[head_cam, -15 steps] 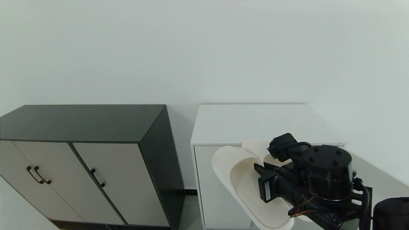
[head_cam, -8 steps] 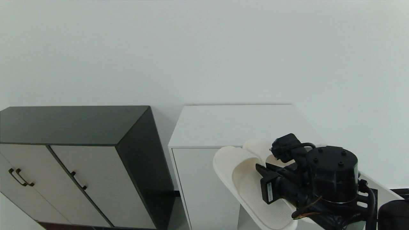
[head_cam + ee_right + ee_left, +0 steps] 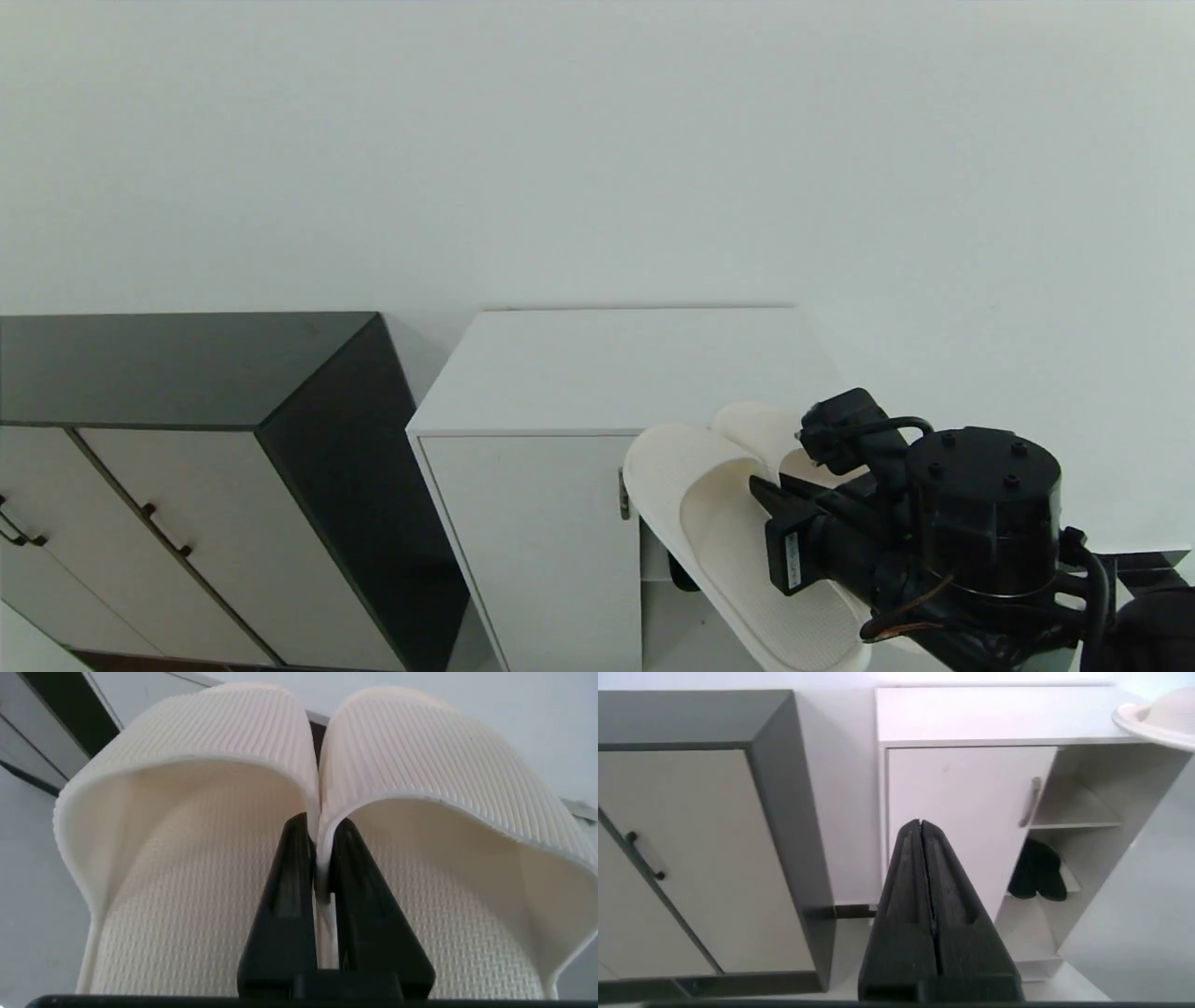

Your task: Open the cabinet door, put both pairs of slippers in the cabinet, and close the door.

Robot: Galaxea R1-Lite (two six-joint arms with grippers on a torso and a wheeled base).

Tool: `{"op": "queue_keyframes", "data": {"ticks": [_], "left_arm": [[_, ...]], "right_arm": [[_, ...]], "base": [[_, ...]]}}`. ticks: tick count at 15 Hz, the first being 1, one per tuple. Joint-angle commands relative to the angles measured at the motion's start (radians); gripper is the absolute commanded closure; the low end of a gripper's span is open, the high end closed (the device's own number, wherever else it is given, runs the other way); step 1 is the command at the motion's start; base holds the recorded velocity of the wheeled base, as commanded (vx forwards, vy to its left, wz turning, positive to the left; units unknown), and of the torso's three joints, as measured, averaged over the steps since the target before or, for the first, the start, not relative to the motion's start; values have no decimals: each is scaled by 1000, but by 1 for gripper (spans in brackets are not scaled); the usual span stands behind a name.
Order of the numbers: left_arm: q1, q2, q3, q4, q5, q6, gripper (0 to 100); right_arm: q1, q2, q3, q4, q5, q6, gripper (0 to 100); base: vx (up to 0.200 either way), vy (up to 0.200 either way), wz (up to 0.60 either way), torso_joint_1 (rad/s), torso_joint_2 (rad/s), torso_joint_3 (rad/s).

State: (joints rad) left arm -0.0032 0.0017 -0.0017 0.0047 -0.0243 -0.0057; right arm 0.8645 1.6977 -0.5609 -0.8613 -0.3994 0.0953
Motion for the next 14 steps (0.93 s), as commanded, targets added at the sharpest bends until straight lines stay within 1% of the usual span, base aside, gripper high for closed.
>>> {"op": "queue_keyframes", "data": {"ticks": [1,4,7,14], "left_arm": [[0,1,0,0,0,0,100],[0,1,2,0,0,0,100],[0,1,2,0,0,0,100],[0,1,0,0,0,0,100]], "right_arm": [[1,0,2,-1,1,0,100],[1,0,6,-1,1,-14,100],[-7,5,7,-32,2,-17,100],[-9,-3,38,-36,4,-37,100]], "base": [[0,0,0,0,0,0],[0,0,0,0,0,0],[0,0,0,0,0,0],[0,0,0,0,0,0]]}}
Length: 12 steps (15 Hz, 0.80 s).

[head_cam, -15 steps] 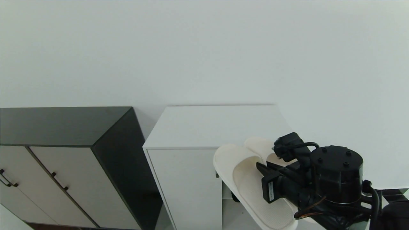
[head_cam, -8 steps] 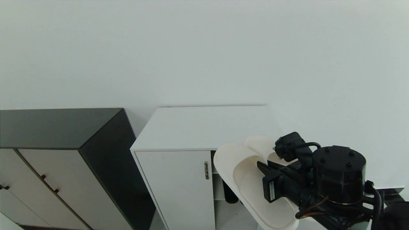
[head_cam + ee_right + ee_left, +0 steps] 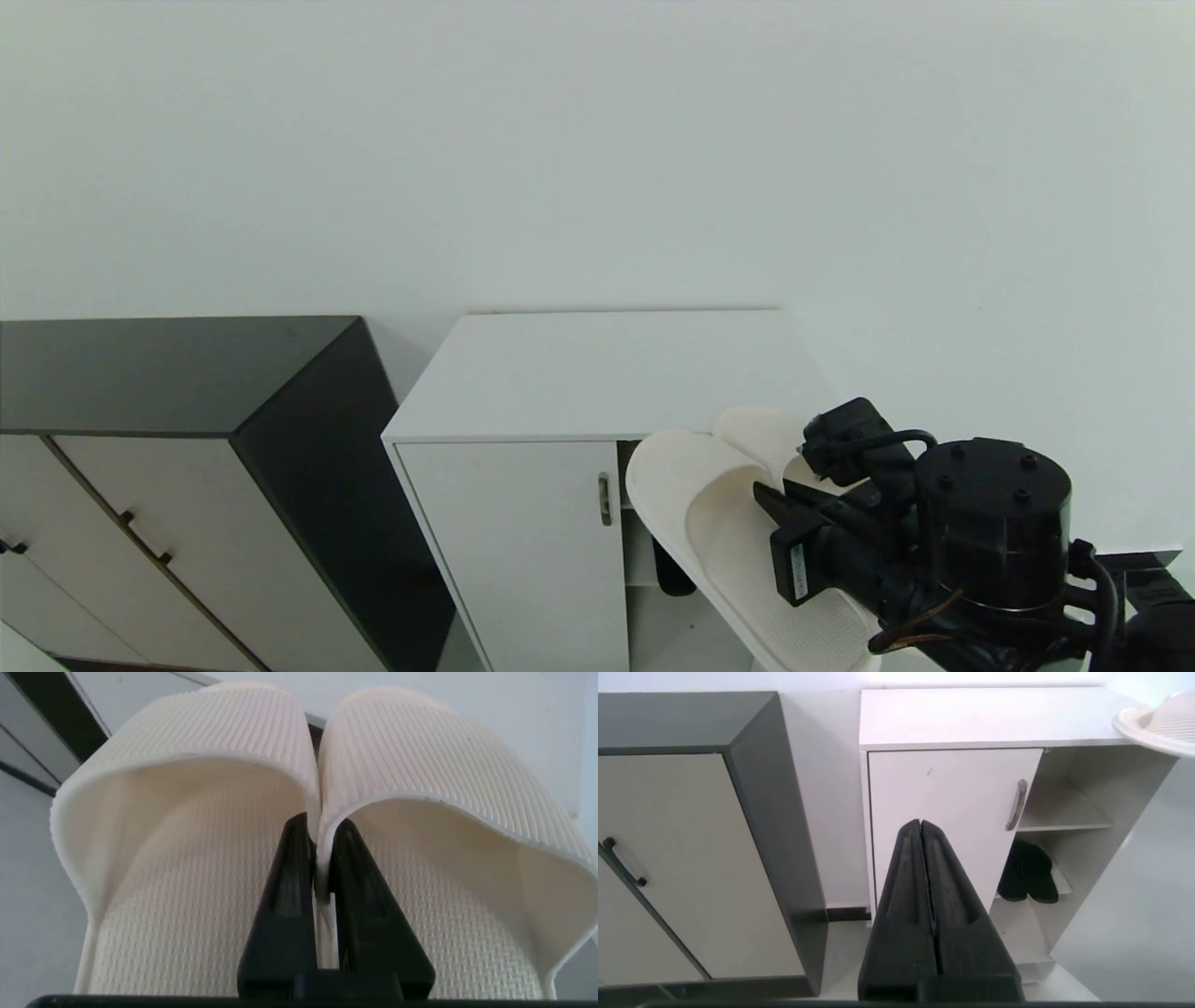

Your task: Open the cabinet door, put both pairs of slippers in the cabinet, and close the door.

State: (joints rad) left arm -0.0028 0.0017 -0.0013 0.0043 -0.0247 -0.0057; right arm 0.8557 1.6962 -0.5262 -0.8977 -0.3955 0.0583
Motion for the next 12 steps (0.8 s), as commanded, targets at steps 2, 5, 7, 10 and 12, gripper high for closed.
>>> {"op": "queue_keyframes", "data": {"ticks": [2,5,7,10,12], "left_arm": [[0,1,0,0,0,0,100],[0,1,0,0,0,0,100],[0,1,0,0,0,0,100],[0,1,0,0,0,0,100],[0,1,1,0,0,0,100]], "right_arm": [[5,0,18,-27,-2,-2,100],[5,2,38,-52,-2,-2,100],[6,-1,48,-56,0,-3,100],[11,-1,51,-73,1,-12,100],[14,-1,57,-81,-3,-18,100]], "base": [[0,0,0,0,0,0],[0,0,0,0,0,0],[0,0,0,0,0,0],[0,0,0,-75,158,93],[0,0,0,-166,356,190]]}}
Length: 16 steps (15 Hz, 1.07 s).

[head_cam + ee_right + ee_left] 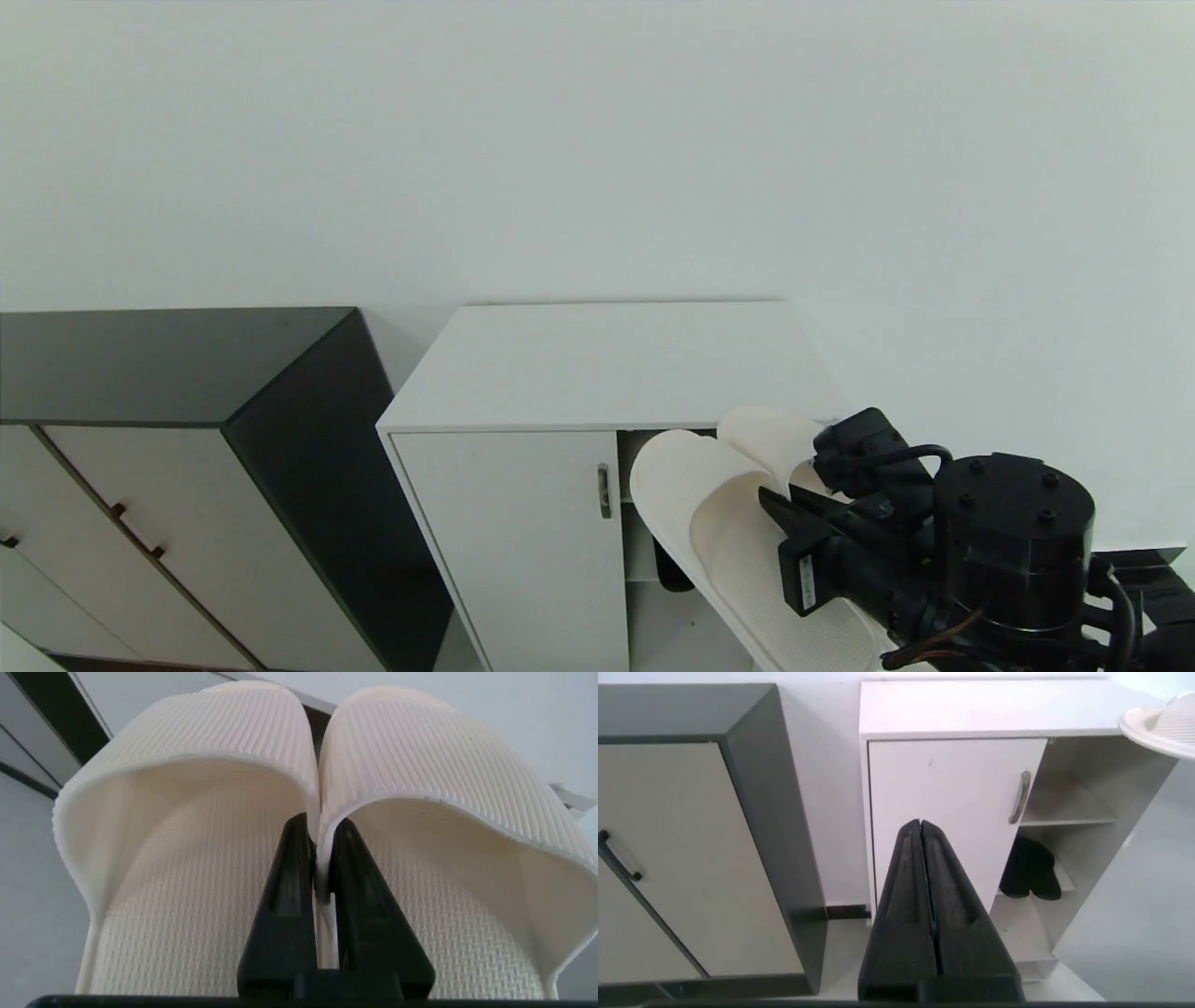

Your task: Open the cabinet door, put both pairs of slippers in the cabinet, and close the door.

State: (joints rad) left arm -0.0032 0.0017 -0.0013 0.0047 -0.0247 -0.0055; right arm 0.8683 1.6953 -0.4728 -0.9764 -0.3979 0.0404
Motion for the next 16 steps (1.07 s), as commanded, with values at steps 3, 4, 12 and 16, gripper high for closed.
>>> {"op": "queue_keyframes", "data": {"ticks": [3,4,12,16], "left_arm": [[0,1,1,0,0,-1,100],[0,1,0,0,0,-1,100],[0,1,0,0,0,-1,100],[0,1,0,0,0,-1,100]], "right_arm": [[3,-2,11,-19,1,-2,100],[9,-3,14,-22,1,-2,100],[47,-2,82,-68,1,-4,100],[46,9,79,-71,-1,-5,100]], "base": [[0,0,0,-173,391,216],[0,0,0,-203,476,266],[0,0,0,-224,538,314],[0,0,0,-198,515,314]]}}
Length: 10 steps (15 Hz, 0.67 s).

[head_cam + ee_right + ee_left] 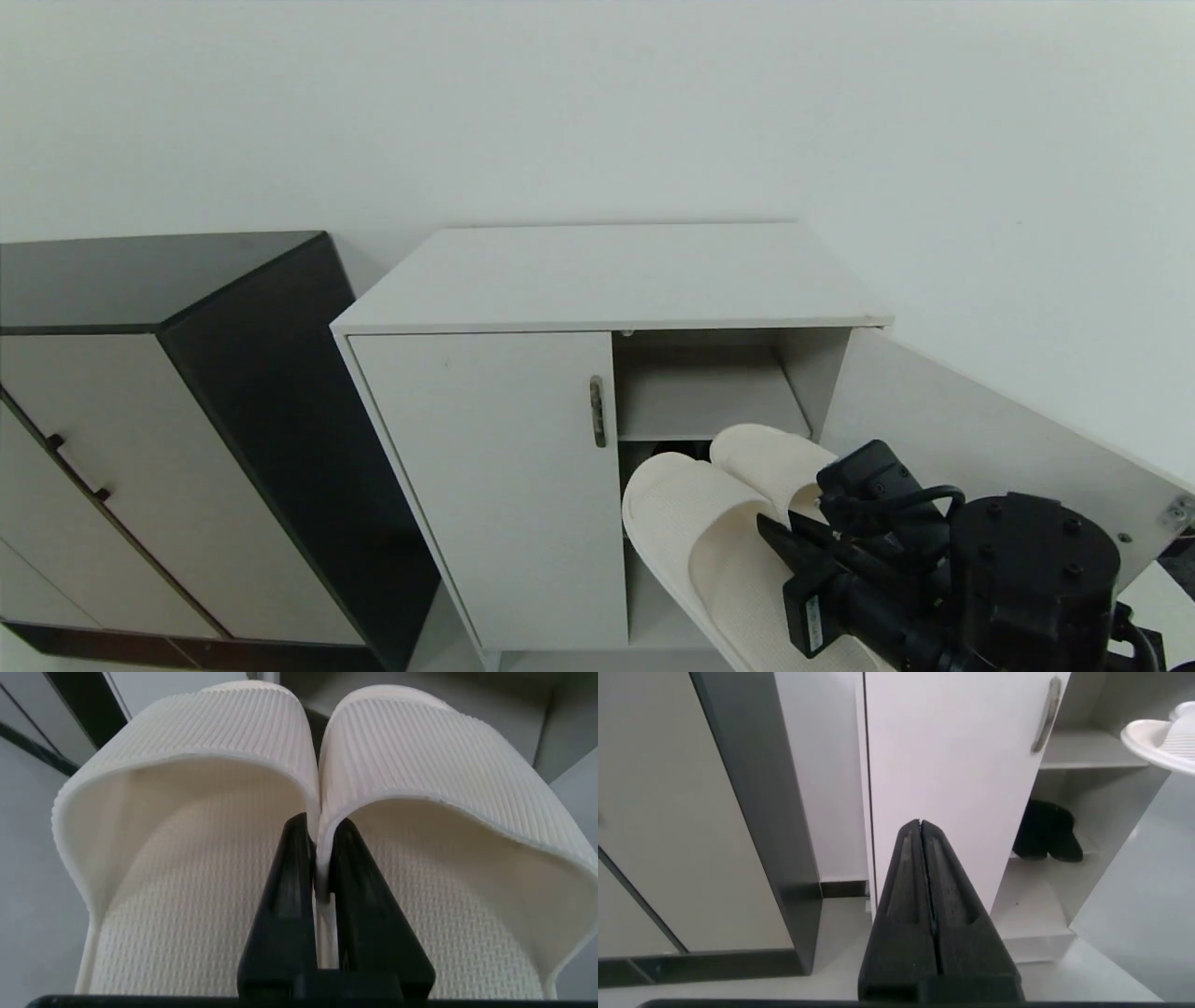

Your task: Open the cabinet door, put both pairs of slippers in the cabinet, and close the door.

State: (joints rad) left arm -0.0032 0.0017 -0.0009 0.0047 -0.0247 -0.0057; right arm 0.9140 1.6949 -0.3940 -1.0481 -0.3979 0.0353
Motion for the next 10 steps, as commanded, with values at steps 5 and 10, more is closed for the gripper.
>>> {"op": "queue_keyframes", "data": {"ticks": [5,10], "left_arm": [[0,1,1,0,0,-3,100],[0,1,-1,0,0,-5,100]], "right_arm": [[2,12,3,-1,-1,0,100],[2,19,3,-3,1,-2,100]], "base": [[0,0,0,-166,491,322],[0,0,0,-125,468,334]]}}
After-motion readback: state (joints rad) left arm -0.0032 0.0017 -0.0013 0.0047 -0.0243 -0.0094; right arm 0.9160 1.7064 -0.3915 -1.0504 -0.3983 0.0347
